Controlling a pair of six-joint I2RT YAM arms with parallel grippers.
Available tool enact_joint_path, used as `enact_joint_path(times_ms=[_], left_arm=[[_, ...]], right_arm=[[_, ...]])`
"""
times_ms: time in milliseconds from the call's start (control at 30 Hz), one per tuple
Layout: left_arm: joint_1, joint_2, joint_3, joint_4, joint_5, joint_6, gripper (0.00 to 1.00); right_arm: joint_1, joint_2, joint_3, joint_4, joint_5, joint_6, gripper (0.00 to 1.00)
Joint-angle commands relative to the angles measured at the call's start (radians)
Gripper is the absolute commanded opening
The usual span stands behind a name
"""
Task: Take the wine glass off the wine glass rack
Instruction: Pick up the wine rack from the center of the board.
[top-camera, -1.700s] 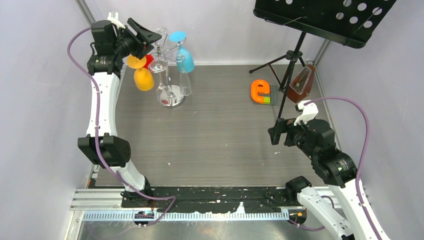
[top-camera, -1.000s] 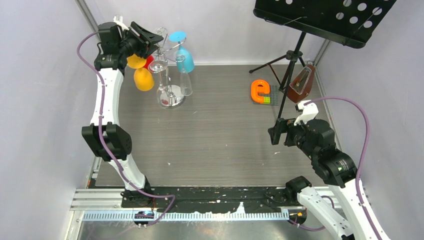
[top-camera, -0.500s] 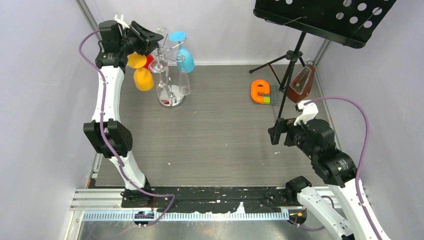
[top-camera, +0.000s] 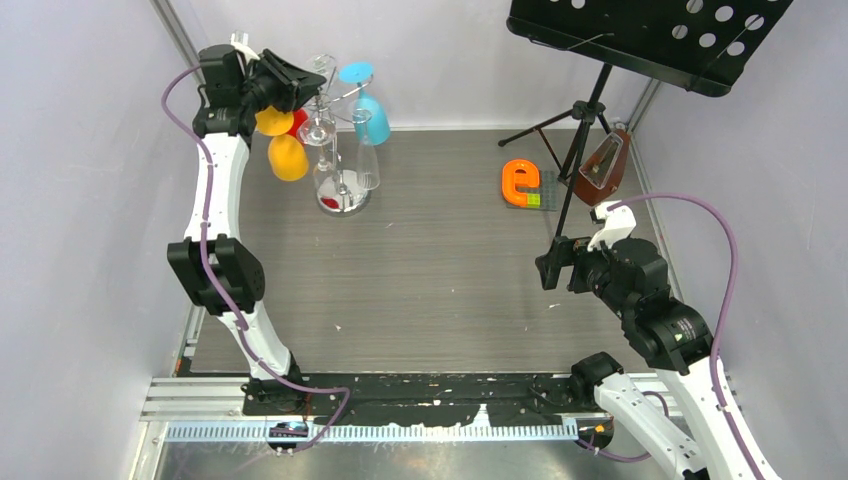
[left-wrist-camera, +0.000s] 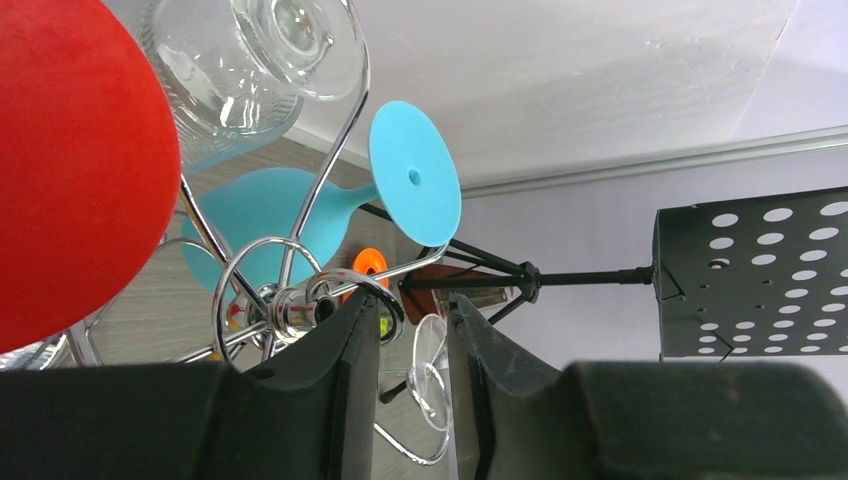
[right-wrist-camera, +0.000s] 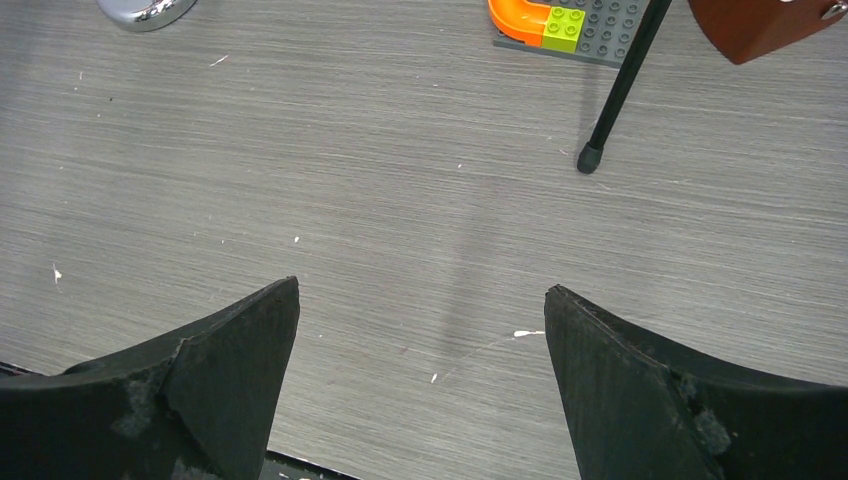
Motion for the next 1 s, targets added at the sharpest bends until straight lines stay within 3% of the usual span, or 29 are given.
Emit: enact_joint_path(times_ms=[0, 167, 300, 800, 967], left_arm=[[0.002, 0.001, -0.015, 0.107, 0.040, -0.014, 0.27], [0.003, 0.005, -0.041, 0.143, 0.059, -0.034, 0.16], [0.003, 0.009, -0.056, 0.162, 0.070, -0.045, 0.00], [0.003, -0.022, -0.079, 0.269, 0.129, -0.117, 0.00], [0.004, -0.034, -0.106, 0.375, 0.162, -0.188, 0.00]], right_arm=[[0.004, -0.009, -0.006, 0.018, 0.009, 0.010, 0.99], [0.002, -0.014, -0.006, 0.012, 0.013, 0.013, 0.99], [0.003, -0.022, -0.005, 0.009, 0.013, 0.016, 0.99], [0.004, -0.036, -0.001, -0.002, 0.012, 0.021, 1.00], [0.003, -0.043, -0.004, -0.003, 0.000, 0.030, 1.00]])
